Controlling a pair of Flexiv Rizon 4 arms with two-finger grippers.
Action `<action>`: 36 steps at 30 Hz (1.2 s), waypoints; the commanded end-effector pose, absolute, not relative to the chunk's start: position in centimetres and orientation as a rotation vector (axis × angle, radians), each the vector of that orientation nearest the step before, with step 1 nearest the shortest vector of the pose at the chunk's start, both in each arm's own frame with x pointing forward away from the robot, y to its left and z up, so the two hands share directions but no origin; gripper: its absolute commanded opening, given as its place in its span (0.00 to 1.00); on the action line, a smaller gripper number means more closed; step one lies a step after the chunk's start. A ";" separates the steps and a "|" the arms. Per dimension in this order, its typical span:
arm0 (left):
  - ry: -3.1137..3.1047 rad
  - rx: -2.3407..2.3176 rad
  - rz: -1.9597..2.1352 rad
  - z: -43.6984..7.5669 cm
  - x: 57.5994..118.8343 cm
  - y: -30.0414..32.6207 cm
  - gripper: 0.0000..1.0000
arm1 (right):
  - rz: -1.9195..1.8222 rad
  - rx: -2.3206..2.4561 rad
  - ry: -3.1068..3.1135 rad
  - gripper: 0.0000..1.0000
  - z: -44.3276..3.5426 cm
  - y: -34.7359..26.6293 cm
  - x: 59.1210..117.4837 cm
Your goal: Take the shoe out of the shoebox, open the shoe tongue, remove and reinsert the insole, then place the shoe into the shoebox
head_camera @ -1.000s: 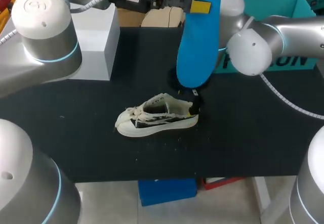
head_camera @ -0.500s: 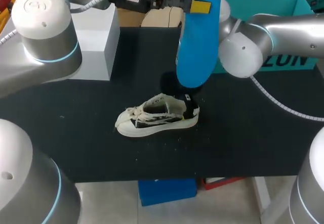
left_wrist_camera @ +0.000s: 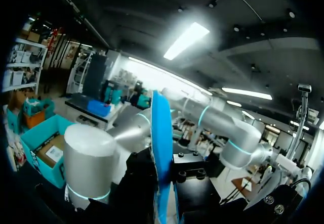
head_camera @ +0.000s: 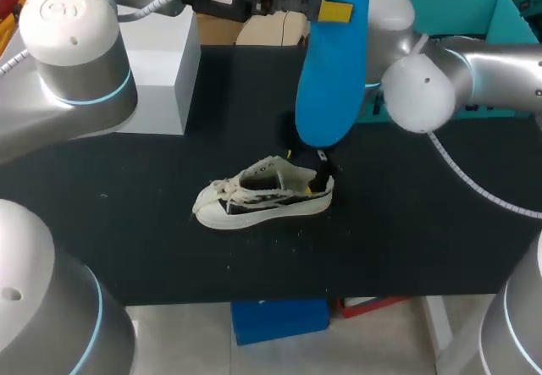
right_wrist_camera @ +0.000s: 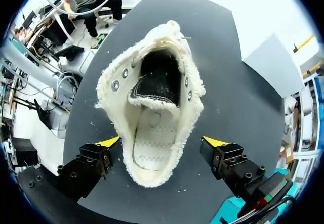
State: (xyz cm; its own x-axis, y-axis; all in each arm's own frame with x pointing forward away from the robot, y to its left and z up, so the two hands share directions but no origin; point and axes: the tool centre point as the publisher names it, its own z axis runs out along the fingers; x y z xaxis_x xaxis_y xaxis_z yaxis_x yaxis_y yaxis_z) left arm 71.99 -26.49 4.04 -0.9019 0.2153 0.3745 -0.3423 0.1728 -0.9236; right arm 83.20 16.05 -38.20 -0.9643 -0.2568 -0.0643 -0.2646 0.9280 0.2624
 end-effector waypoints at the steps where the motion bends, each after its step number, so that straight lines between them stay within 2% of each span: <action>1: -2.037 0.123 1.776 4.0 71.9 -26.6 0.00 | 0.797 -0.367 2.970 1.00 -38.5 13.7 82.8; 17: -2.037 0.123 1.776 4.0 71.9 -26.6 0.00 | 1.196 -0.241 2.862 1.00 -40.2 13.5 83.0; 36: -2.037 0.123 1.776 4.0 71.9 -26.6 0.00 | 1.414 -0.241 2.822 1.00 -41.8 14.1 82.6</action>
State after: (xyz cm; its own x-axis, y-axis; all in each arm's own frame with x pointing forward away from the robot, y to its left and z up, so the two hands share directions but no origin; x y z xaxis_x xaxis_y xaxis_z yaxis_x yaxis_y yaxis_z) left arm 71.98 -26.49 4.04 -0.9019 0.2152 0.3744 -0.3423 0.1726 -0.9236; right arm 82.42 13.88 -41.37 -0.9883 -0.1443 -0.0486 -0.1266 0.6010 0.7892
